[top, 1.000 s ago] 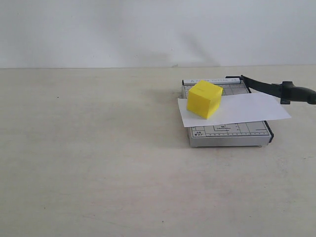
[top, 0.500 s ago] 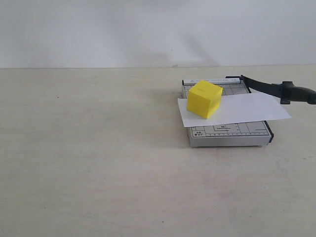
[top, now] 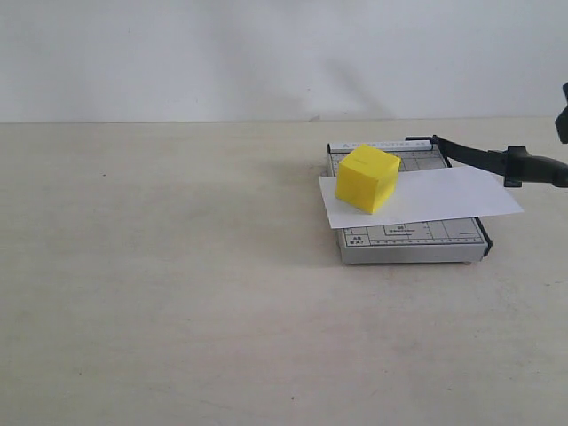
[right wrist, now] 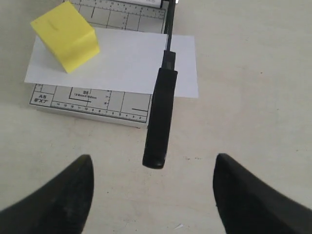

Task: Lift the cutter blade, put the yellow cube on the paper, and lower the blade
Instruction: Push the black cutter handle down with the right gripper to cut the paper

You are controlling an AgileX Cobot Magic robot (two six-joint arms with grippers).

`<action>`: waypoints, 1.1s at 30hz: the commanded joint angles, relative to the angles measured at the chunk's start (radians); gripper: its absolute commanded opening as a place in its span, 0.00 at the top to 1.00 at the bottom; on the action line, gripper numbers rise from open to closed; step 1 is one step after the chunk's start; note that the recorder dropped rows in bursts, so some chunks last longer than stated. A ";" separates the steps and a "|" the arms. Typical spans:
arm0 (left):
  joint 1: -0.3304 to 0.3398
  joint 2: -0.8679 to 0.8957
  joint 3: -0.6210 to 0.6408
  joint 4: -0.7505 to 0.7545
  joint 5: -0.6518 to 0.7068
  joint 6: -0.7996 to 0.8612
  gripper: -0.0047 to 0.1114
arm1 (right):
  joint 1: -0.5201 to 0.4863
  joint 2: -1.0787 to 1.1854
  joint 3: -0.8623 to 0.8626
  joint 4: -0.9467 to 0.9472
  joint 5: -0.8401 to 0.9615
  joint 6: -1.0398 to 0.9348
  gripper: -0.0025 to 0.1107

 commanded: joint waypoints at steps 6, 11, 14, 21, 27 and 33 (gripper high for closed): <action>0.002 -0.003 0.004 0.006 -0.003 0.000 0.92 | 0.000 0.138 -0.034 0.012 0.029 -0.023 0.39; 0.002 -0.003 0.004 0.006 -0.003 0.000 0.92 | 0.000 0.213 -0.034 0.010 -0.005 -0.023 0.39; 0.002 -0.003 0.004 0.006 -0.003 0.000 0.92 | 0.000 0.251 -0.034 0.002 -0.016 -0.027 0.40; 0.002 -0.003 0.004 0.006 -0.003 0.000 0.92 | 0.000 0.276 -0.034 -0.020 -0.018 -0.027 0.82; 0.002 -0.003 0.004 0.006 -0.003 0.000 0.92 | 0.000 0.276 -0.027 -0.012 -0.032 -0.032 0.98; 0.002 -0.003 0.004 0.006 -0.003 0.000 0.92 | 0.000 0.276 0.053 0.044 -0.097 -0.049 0.98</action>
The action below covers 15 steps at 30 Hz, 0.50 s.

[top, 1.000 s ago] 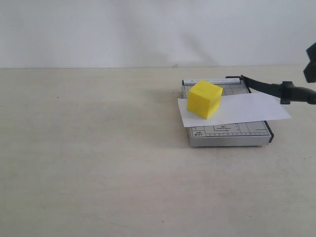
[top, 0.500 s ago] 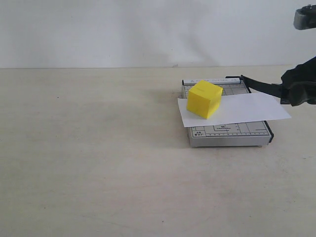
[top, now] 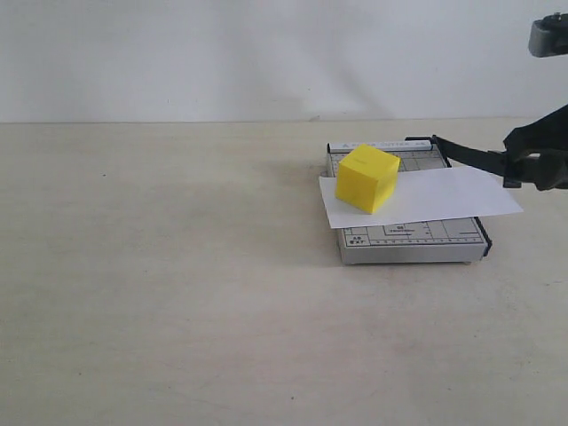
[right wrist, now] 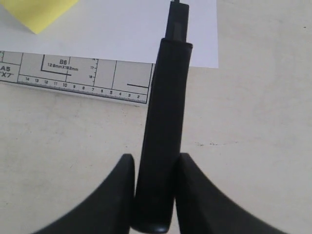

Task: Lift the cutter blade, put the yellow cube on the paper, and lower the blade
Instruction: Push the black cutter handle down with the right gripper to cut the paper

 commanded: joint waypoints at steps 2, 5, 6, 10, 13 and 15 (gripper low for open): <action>0.002 -0.003 0.004 0.006 -0.003 0.000 0.92 | 0.000 0.006 0.100 0.039 -0.087 -0.040 0.98; 0.002 -0.003 0.004 0.006 -0.003 0.000 0.92 | 0.000 0.004 0.171 0.052 -0.130 -0.047 0.98; 0.002 -0.003 0.004 0.006 -0.003 0.000 0.92 | 0.000 0.004 0.189 0.055 -0.144 -0.047 0.98; 0.002 -0.003 0.004 0.006 -0.003 0.000 0.92 | 0.000 0.004 0.270 0.055 -0.205 -0.047 0.98; 0.002 -0.003 0.004 0.006 -0.003 0.000 0.92 | 0.000 0.004 0.336 0.057 -0.255 -0.047 0.98; 0.002 -0.003 0.004 0.006 -0.003 0.000 0.92 | 0.000 0.004 0.375 0.074 -0.291 -0.054 0.98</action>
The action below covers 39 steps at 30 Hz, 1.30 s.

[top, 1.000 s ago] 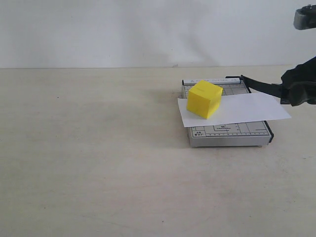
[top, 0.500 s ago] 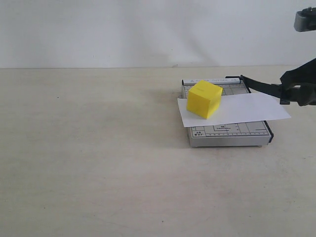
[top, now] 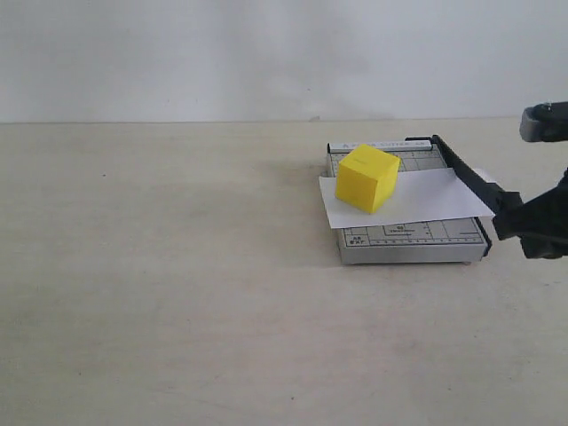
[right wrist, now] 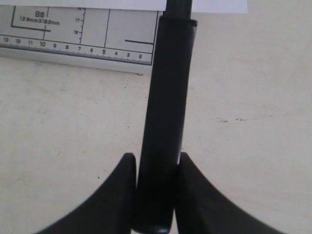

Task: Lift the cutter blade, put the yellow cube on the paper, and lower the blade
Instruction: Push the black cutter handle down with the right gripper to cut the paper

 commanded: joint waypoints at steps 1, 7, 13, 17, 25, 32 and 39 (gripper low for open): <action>0.002 -0.003 0.004 0.006 -0.003 0.000 0.92 | 0.000 0.013 0.100 0.027 -0.042 -0.045 0.98; 0.002 -0.003 0.004 0.006 -0.003 0.000 0.92 | 0.000 0.013 0.175 0.040 -0.115 -0.045 0.98; 0.002 -0.003 0.004 0.006 -0.003 0.000 0.92 | 0.000 0.013 0.233 0.047 -0.176 -0.045 0.98; 0.002 -0.003 0.004 0.006 -0.003 0.000 0.92 | 0.000 0.013 0.265 0.047 -0.205 -0.045 0.98; 0.002 -0.003 0.004 0.006 -0.003 0.000 0.92 | 0.000 0.013 0.269 0.047 -0.223 -0.045 0.98; 0.002 -0.003 0.004 0.006 -0.003 0.000 0.92 | 0.000 0.015 0.270 0.047 -0.239 -0.045 0.98; 0.002 -0.003 0.004 0.006 -0.003 0.000 0.92 | 0.000 0.087 0.270 0.047 -0.260 -0.047 0.98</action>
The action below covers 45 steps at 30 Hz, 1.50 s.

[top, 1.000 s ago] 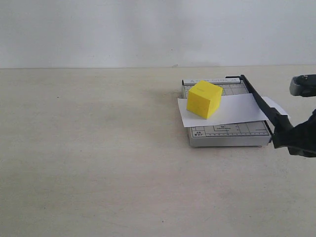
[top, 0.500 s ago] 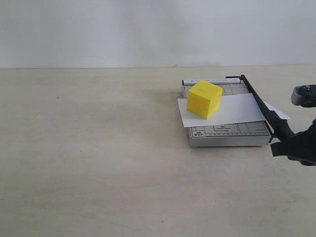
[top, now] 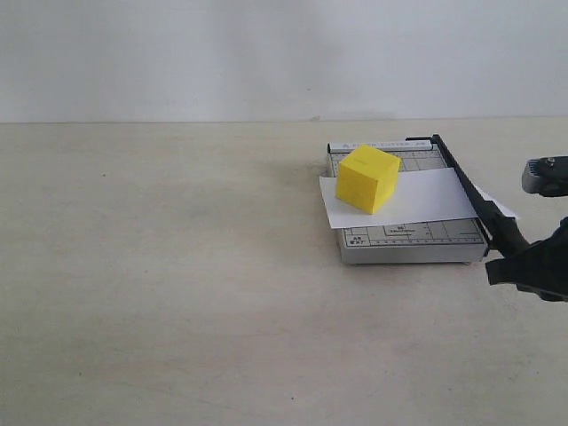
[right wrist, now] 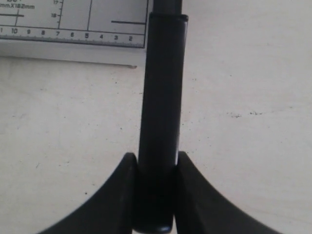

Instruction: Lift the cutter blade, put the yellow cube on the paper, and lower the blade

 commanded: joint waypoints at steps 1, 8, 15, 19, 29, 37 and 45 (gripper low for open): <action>0.002 -0.003 0.004 0.006 -0.003 0.000 0.92 | 0.000 0.069 0.030 -0.021 0.088 -0.018 0.98; 0.002 -0.003 0.004 0.006 -0.003 0.000 0.92 | 0.000 0.070 0.030 -0.018 0.069 -0.022 0.98; 0.002 -0.003 0.004 0.006 -0.003 0.000 0.92 | 0.000 0.032 0.030 -0.014 0.043 -0.033 0.70; 0.002 -0.003 0.004 0.006 -0.003 0.000 0.92 | 0.000 0.029 0.030 0.014 0.030 -0.038 0.34; 0.002 -0.003 0.004 0.006 -0.003 0.000 0.92 | 0.000 -0.116 0.030 0.035 -0.097 -0.063 0.37; 0.002 -0.003 0.004 0.006 -0.003 0.000 0.92 | 0.000 -0.507 0.036 0.035 -0.158 -0.065 0.77; 0.002 -0.003 0.004 0.006 -0.003 0.000 0.92 | 0.000 -0.967 0.168 0.038 -0.180 0.027 0.97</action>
